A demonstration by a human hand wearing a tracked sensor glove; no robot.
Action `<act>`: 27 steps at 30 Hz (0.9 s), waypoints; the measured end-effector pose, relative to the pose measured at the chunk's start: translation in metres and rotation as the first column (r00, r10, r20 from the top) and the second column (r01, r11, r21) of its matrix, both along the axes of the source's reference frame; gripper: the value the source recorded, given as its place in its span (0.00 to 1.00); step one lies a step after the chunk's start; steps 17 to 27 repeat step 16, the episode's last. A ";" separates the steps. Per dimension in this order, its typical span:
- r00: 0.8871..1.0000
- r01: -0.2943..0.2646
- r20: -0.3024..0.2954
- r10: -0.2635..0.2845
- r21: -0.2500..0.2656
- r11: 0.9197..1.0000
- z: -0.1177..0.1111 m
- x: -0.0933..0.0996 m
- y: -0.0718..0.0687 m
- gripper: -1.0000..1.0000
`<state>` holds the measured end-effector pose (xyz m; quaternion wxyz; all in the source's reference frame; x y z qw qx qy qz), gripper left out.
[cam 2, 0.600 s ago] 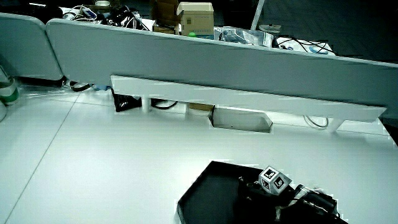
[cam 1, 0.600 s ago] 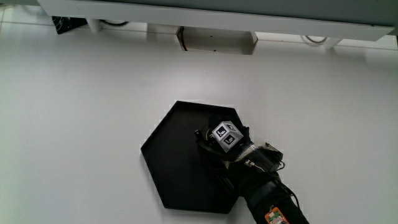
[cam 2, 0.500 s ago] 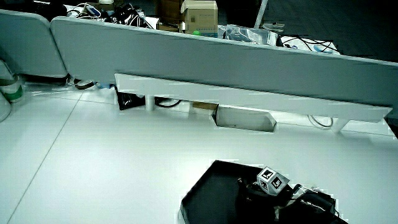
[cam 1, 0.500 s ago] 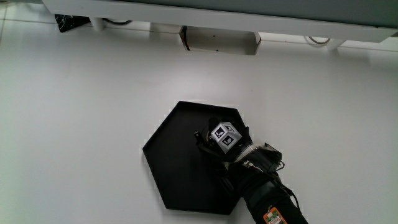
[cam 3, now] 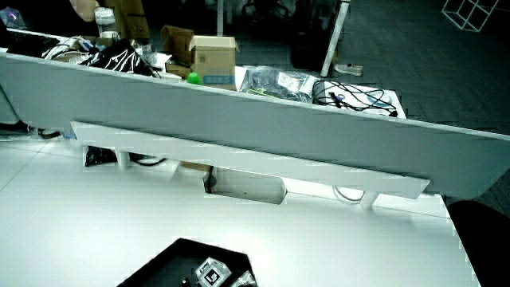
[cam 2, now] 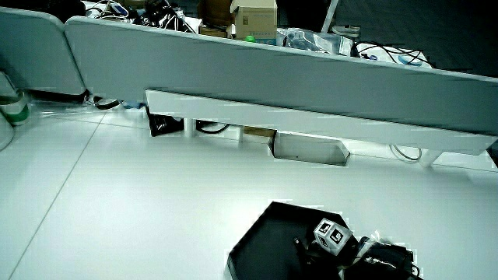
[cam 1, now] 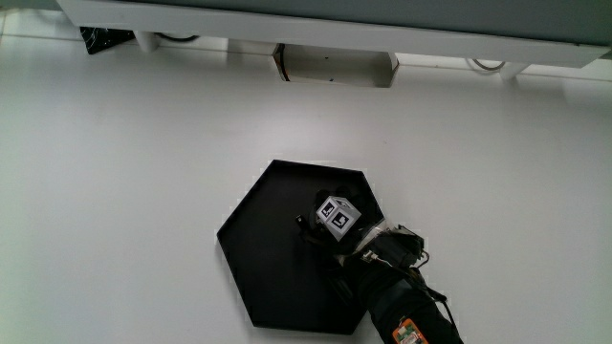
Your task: Place black tape into plate
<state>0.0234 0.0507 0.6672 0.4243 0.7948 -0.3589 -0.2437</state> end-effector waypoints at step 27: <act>0.966 -0.092 0.241 0.099 -0.038 0.995 -0.020 0.006 0.006 0.09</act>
